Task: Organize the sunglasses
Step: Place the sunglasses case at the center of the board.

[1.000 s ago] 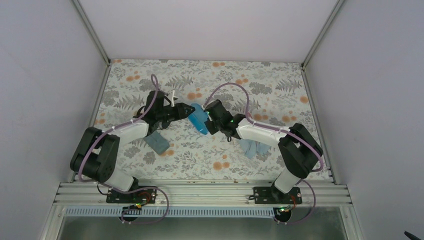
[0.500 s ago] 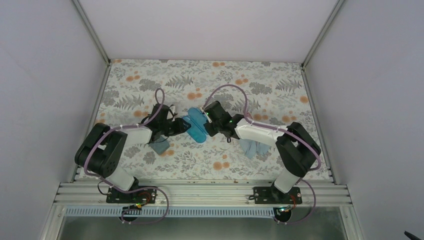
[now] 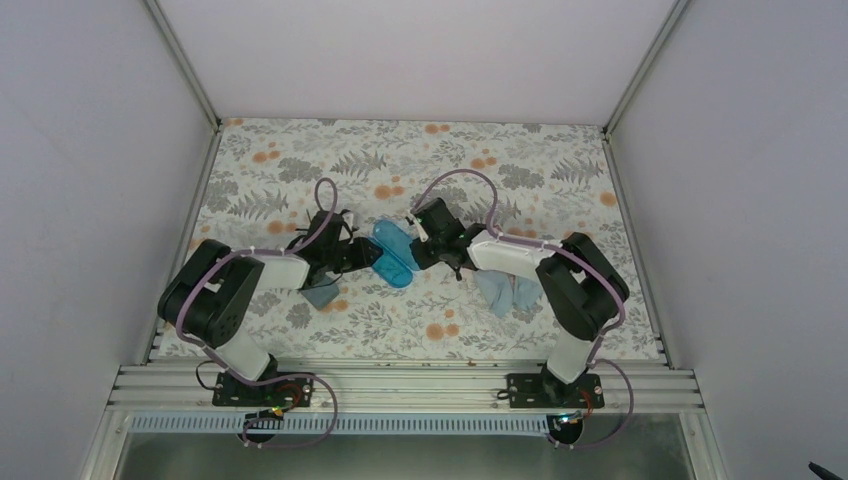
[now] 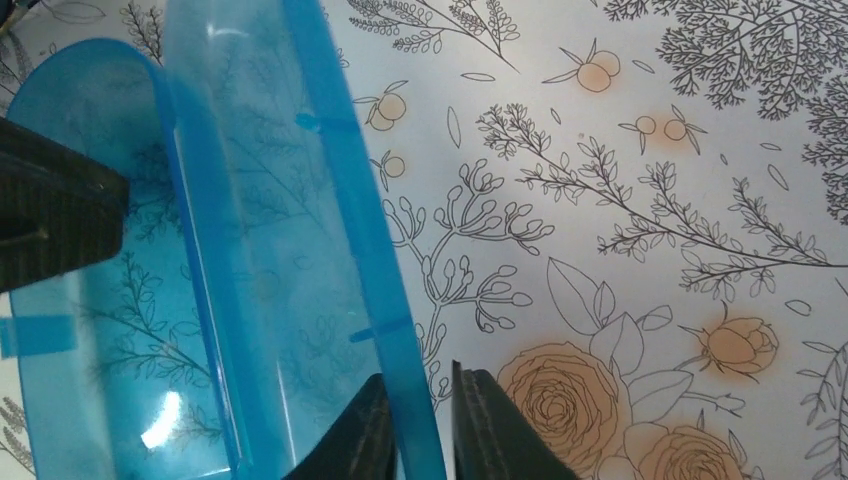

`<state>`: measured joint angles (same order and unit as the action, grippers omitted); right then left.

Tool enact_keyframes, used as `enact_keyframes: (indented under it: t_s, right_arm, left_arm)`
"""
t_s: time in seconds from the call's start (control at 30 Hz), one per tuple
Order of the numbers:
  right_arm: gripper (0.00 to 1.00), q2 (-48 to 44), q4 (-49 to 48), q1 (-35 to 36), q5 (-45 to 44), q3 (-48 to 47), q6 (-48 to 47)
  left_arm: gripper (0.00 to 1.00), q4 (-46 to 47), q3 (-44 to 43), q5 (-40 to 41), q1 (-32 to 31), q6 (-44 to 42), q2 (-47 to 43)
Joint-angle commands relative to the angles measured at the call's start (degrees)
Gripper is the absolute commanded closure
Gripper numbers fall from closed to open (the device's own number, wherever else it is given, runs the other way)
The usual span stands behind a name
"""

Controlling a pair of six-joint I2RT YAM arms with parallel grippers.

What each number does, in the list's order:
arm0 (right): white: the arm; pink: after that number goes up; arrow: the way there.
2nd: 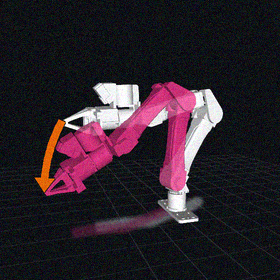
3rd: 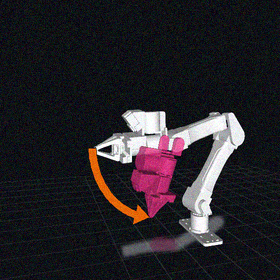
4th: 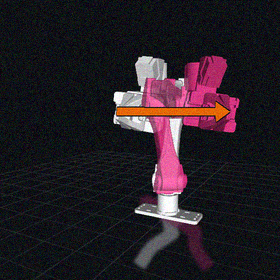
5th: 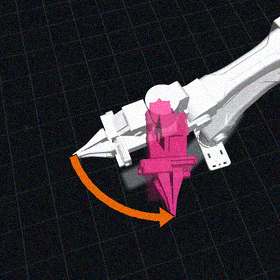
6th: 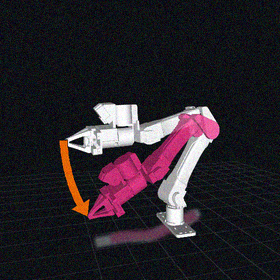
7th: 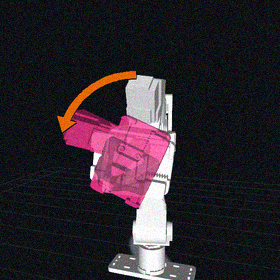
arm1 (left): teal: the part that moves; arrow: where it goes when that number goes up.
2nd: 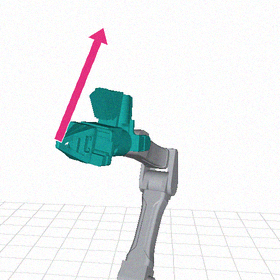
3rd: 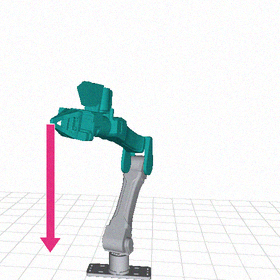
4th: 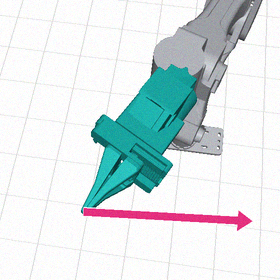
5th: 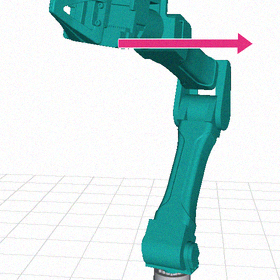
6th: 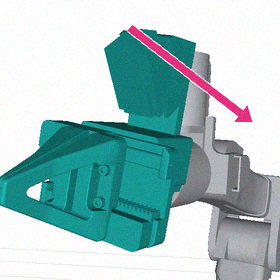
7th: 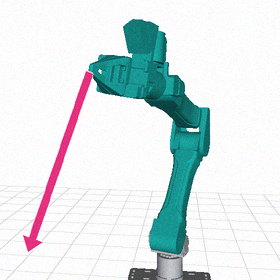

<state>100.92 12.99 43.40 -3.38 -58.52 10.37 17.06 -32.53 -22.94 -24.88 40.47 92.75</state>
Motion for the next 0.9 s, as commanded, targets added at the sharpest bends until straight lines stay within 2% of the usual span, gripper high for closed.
enact_keyframes:
  t_s: [0.0, 0.23, 0.43, 0.63, 0.87]
  right_arm:
    - [0.81, 1.5, -0.5, -1.2, 1.0, -1.4, 3.5]
    - [0.53, -3.1, 0.9, -1.2, 6.4, -2.7, 7.6]
    - [0.34, -13.8, 1.8, -1.2, 9.6, 0.0, 12.8]
    - [0.32, -21.1, 2.8, -0.8, 17.8, 5.3, 16.4]
    - [0.34, -22.9, 2.9, 2.3, 22.2, 10.2, 17.0]
  left_arm:
    - [0.76, -5.1, 0.8, 3.9, -0.8, -0.7, 2.7]
    - [0.76, -4.3, -0.5, 2.3, -1.1, 0.2, 2.4]
    - [0.72, -5.4, -2.2, 1.4, -1.3, -0.7, 2.4]
    - [0.69, -5.6, -2.5, -0.1, -1.6, -1.0, 2.5]
    - [0.68, -6.4, -3.0, 0.4, -2.1, -0.8, 2.5]
